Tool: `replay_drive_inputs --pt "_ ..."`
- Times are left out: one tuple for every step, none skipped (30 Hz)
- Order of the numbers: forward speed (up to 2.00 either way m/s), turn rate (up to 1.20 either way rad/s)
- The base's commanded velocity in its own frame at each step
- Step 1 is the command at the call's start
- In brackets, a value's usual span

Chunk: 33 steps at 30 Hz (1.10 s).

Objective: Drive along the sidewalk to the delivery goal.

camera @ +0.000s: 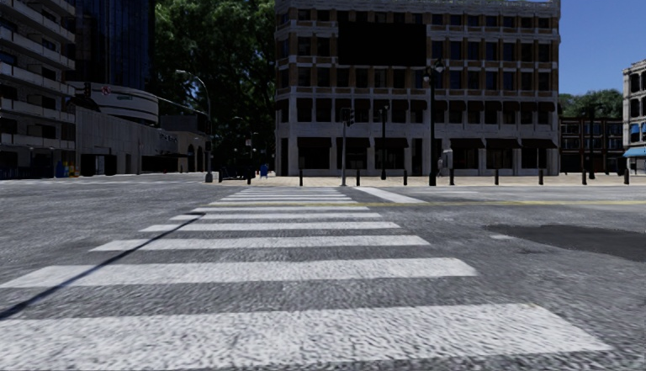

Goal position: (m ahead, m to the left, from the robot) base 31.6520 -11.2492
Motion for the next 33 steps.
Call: replay_drive_inputs --pt "1.53 0.03" --pt "1.53 0.02" --pt "1.53 0.02" --pt "1.53 0.01" --pt "1.54 0.01" --pt "1.54 0.01" --pt "1.54 0.00" --pt "1.54 0.00" --pt "1.54 0.00" --pt "1.54 0.00" --pt "1.54 0.00" --pt "1.54 0.00" --pt "1.54 0.00" --pt "1.54 0.00" --pt "1.54 0.00" --pt "1.55 0.00" --pt "1.56 0.00" --pt "1.57 0.13" --pt "1.57 0.13" --pt "1.57 0.37" --pt "1.58 0.54" --pt "1.58 0.63" --pt "1.58 0.65" --pt "1.58 0.65" --pt "1.58 0.65" --pt "1.59 0.54" --pt "1.59 0.24" --pt "1.59 0.24" --pt "1.59 0.07" --pt "1.59 0.01" --pt "1.59 0.00" --pt "1.59 0.00" --pt "1.59 0.00"
